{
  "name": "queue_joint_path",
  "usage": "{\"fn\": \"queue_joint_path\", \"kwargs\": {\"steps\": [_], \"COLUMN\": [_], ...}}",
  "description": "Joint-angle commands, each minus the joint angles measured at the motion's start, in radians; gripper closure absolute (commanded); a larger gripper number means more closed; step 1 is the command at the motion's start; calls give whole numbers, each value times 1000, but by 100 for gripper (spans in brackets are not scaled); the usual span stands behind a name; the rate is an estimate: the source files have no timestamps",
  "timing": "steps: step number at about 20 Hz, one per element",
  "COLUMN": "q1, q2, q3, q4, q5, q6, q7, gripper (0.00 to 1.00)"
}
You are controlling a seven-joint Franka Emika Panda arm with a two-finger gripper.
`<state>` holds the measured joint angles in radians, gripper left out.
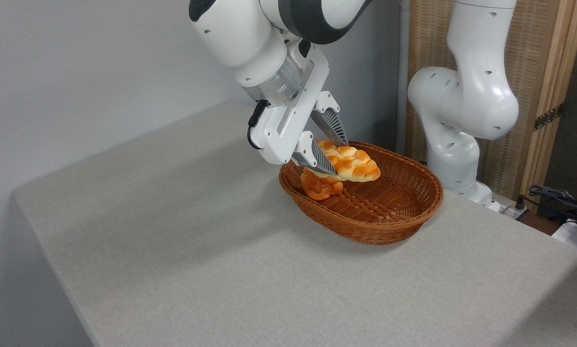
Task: Put bread into the basket
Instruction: 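Lower the loaf into the basket beside the orange bun and release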
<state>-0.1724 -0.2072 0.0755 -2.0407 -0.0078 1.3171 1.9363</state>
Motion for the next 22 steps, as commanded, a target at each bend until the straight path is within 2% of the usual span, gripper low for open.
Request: {"fn": "queue_joint_path", "kwargs": {"steps": [1, 22], "q1": [-4, -3], "q2": [2, 0], "q3": [9, 9], "q4": [5, 19], "q5": [2, 0], "q6": [-24, -6], "q7": [9, -2], "gripper": [0, 0]}}
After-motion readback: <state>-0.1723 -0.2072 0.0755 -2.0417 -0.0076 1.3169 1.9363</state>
